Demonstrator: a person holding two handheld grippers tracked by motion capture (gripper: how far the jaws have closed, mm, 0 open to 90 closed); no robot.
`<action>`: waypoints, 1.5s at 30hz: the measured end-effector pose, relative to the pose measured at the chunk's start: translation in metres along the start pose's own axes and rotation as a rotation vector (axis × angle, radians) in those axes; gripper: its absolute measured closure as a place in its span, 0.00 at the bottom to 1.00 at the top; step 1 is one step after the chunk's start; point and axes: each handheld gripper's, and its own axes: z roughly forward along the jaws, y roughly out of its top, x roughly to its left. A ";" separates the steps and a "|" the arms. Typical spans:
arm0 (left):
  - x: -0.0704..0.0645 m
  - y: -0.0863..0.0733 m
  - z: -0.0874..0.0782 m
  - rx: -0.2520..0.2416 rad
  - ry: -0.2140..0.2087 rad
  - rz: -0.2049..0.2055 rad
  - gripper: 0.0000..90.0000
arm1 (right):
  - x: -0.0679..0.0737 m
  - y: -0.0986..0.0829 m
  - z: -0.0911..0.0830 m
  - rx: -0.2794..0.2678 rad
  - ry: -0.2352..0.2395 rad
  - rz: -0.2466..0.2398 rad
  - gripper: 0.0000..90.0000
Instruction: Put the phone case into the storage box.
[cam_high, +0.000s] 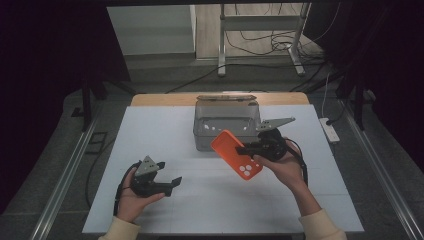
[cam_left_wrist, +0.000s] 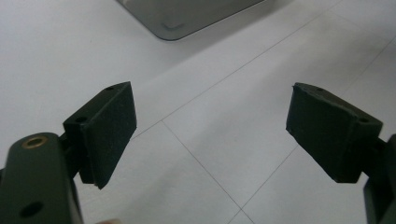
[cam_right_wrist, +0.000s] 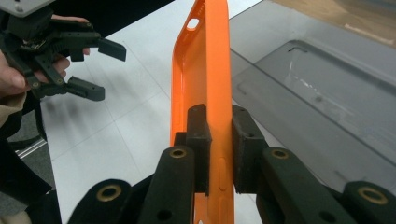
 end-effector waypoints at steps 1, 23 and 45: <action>0.000 0.000 0.000 0.001 0.000 0.001 0.18 | 0.000 0.002 -0.001 0.000 -0.004 -0.003 0.89; 0.000 0.000 0.002 0.014 0.001 0.007 0.18 | -0.009 0.030 -0.015 -0.052 -0.119 0.052 0.89; 0.000 0.001 0.001 0.008 0.001 0.011 0.19 | -0.021 0.050 -0.012 -0.046 -0.219 0.094 0.89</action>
